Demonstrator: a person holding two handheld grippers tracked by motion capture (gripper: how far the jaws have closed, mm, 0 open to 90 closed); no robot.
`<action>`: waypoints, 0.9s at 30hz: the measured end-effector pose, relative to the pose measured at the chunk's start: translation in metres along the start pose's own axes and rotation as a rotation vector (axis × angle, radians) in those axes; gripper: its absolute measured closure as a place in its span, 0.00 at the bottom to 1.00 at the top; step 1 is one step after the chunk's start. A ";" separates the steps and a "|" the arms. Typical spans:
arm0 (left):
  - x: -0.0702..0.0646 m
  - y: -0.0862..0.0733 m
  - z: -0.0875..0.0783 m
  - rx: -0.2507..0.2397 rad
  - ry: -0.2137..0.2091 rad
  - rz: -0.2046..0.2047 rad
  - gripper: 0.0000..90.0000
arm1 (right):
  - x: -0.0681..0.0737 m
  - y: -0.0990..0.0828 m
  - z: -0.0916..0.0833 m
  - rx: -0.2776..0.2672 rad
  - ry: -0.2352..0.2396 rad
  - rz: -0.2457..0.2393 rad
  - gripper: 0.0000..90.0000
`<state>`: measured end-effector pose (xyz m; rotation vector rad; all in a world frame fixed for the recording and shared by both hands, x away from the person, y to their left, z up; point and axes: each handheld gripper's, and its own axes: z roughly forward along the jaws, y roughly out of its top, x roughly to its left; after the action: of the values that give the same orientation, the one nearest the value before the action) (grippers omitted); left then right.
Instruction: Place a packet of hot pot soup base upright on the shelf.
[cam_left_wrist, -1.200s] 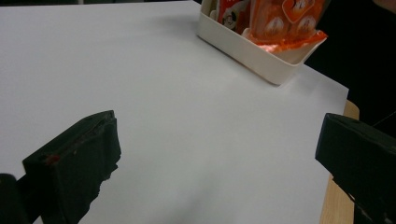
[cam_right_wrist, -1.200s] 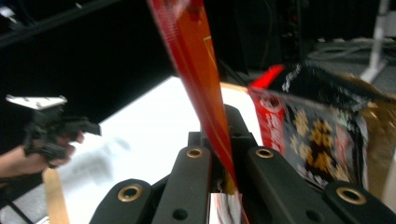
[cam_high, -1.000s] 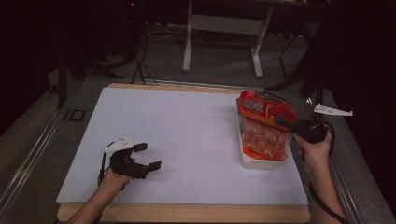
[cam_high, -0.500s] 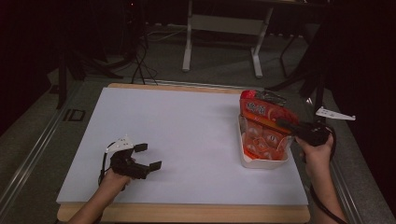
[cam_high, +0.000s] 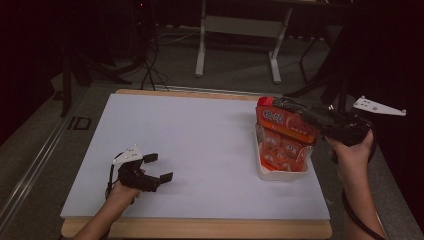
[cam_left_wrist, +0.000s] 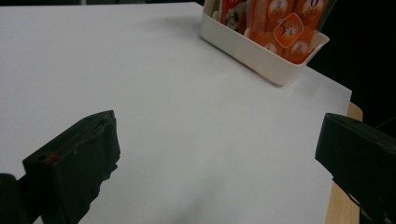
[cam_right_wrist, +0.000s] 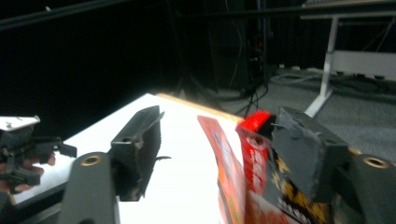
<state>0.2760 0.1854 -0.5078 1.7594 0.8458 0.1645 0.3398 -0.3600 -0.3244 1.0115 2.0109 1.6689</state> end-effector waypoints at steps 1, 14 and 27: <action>-0.001 0.000 0.000 -0.001 0.001 0.001 0.00 | 0.003 0.002 0.001 -0.003 0.007 -0.009 0.31; -0.001 -0.001 -0.002 -0.015 -0.001 0.004 0.00 | 0.042 -0.007 0.033 0.013 0.151 -0.052 0.18; -0.001 -0.001 -0.003 -0.014 0.000 0.012 0.00 | 0.070 -0.039 0.064 0.064 0.242 -0.061 0.18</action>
<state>0.2731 0.1871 -0.5075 1.7519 0.8326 0.1774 0.3214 -0.2673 -0.3655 0.7919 2.2352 1.7778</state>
